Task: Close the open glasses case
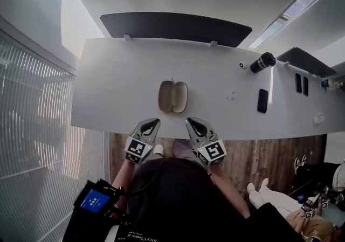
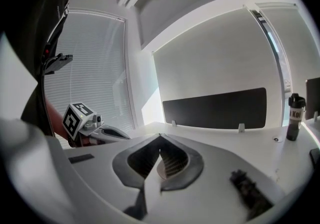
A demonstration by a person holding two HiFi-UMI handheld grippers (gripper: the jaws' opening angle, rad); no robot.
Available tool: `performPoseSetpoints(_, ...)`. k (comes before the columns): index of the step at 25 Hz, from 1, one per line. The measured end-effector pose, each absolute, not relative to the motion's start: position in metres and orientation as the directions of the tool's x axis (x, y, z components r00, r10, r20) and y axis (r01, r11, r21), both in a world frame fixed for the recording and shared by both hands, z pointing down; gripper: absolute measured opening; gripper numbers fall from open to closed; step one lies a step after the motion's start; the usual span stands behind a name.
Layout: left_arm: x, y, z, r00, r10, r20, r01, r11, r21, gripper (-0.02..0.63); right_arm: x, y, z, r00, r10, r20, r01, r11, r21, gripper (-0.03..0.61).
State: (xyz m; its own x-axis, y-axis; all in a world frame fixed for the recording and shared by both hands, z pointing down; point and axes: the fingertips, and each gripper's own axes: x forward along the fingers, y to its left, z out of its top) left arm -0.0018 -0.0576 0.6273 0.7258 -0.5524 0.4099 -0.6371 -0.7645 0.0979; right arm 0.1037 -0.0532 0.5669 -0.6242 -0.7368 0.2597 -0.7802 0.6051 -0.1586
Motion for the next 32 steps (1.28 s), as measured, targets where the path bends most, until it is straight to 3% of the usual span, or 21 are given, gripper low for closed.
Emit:
performPoseSetpoints(10,0.006,-0.098,0.667,0.626,-0.562,0.54,-0.726,-0.673,0.142,0.006,0.16,-0.113,0.629,-0.638,-0.682,0.357,-0.765,0.613,-0.197,-0.002)
performPoseSetpoints(32,-0.005,-0.134,0.763,0.689,-0.311,0.655,-0.612,-0.734,0.295,0.008,0.17,-0.161,0.717,-0.478,-0.665,0.574,-0.877,0.395,-0.273,-0.002)
